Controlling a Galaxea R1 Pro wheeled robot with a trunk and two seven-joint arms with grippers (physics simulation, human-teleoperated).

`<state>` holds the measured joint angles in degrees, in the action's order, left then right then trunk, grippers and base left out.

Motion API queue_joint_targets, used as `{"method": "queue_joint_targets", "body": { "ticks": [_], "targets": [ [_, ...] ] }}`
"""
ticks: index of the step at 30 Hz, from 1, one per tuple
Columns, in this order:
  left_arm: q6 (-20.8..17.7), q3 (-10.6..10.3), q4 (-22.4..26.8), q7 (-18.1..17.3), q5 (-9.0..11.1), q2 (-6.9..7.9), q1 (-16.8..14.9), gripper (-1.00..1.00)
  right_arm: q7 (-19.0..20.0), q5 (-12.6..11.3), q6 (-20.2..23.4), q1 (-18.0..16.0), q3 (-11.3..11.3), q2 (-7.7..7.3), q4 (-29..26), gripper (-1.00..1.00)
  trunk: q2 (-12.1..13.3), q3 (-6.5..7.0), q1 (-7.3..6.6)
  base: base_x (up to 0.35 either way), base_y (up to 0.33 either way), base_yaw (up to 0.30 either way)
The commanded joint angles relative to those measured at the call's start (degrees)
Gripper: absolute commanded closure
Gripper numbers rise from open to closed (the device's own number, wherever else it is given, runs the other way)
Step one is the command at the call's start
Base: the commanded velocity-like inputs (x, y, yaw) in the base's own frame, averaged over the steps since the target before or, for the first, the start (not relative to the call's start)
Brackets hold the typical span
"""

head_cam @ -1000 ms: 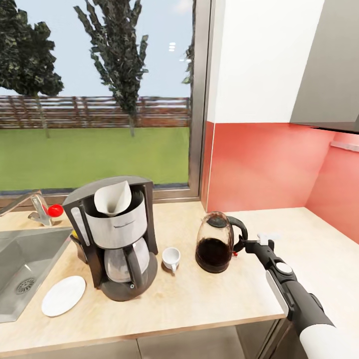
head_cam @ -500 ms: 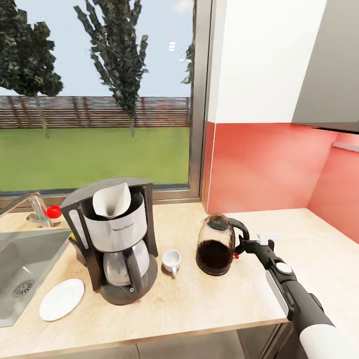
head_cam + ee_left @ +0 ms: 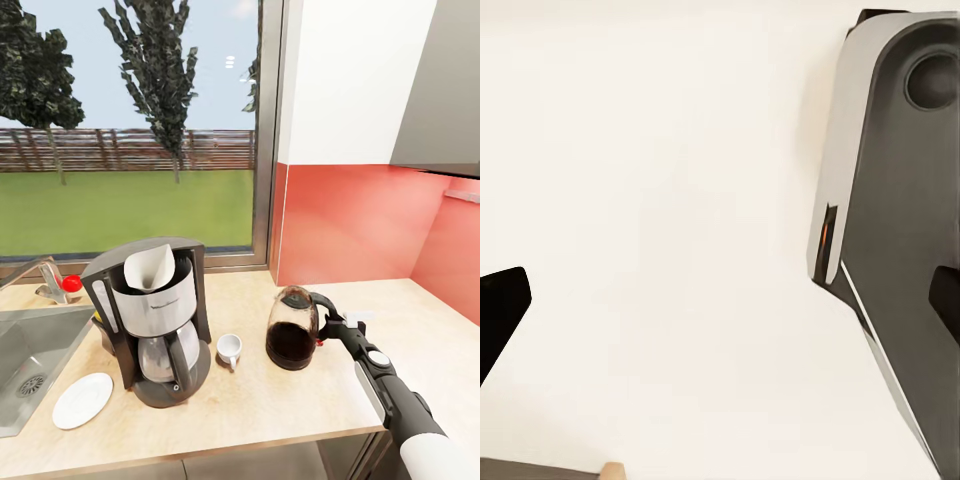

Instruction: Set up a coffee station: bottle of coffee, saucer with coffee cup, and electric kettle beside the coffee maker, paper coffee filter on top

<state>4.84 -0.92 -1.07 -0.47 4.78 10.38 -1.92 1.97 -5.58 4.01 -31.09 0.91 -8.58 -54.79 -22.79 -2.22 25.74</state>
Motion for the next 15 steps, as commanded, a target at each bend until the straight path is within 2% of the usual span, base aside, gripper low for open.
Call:
{"method": "queue_joint_targets", "body": {
  "ticks": [1,15],
  "targets": [
    [0.3,-0.1,-0.1,-0.1,0.5,0.0,-0.1,-1.0,0.1,-0.8,0.3,0.0,0.1,-0.04,-0.1,1.0,-0.1,-0.14,0.04,0.0,0.0,0.0],
    [0.3,-0.1,-0.1,0.0,0.5,-0.01,0.0,-1.0,0.1,-0.8,0.4,0.0,0.2,0.03,-0.1,1.0,-0.1,-0.14,0.04,0.0,0.0,0.0]
  ]
}}
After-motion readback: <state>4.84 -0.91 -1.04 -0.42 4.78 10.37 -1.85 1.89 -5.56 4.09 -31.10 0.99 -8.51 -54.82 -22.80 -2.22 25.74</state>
